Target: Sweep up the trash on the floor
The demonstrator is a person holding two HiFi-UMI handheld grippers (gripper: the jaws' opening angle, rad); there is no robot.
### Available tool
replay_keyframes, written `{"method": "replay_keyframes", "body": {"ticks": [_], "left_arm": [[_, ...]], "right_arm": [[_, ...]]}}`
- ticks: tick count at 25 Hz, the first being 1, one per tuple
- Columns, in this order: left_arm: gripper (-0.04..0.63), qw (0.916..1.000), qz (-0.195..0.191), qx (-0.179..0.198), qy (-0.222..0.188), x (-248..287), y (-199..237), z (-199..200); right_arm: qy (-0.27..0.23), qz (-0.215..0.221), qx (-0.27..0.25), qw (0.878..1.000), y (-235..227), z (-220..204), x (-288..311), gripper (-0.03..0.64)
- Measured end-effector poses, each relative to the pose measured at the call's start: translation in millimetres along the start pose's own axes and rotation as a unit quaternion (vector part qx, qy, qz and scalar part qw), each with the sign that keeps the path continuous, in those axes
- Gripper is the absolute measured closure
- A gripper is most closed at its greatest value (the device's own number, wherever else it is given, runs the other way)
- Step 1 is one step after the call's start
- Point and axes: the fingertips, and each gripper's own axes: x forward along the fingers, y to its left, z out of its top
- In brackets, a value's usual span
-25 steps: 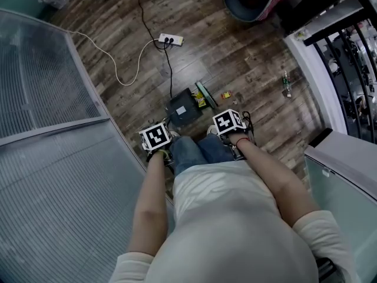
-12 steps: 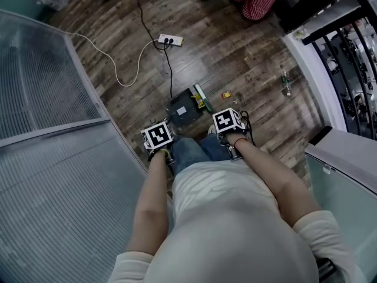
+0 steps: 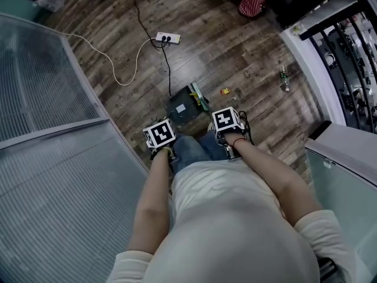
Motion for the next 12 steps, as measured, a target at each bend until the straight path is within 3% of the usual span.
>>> {"method": "replay_keyframes", "body": {"ticks": [5,9,12], "left_arm": [[0.5,0.9997,0.022,0.01,-0.003,-7,9,4],[0.5,1.0,-0.001,-0.001,0.001,-2,0,-2],[0.5,0.9998,0.015,0.008,-0.004,-5,3,3]], "right_arm": [[-0.003,-0.002,-0.035,0.999,9,-6,-1,0.518],[0.0,-0.002,-0.059,0.998,17,-12,-6,0.518],[-0.001,-0.001,-0.081,0.997,22,-14,-8,0.518]]}}
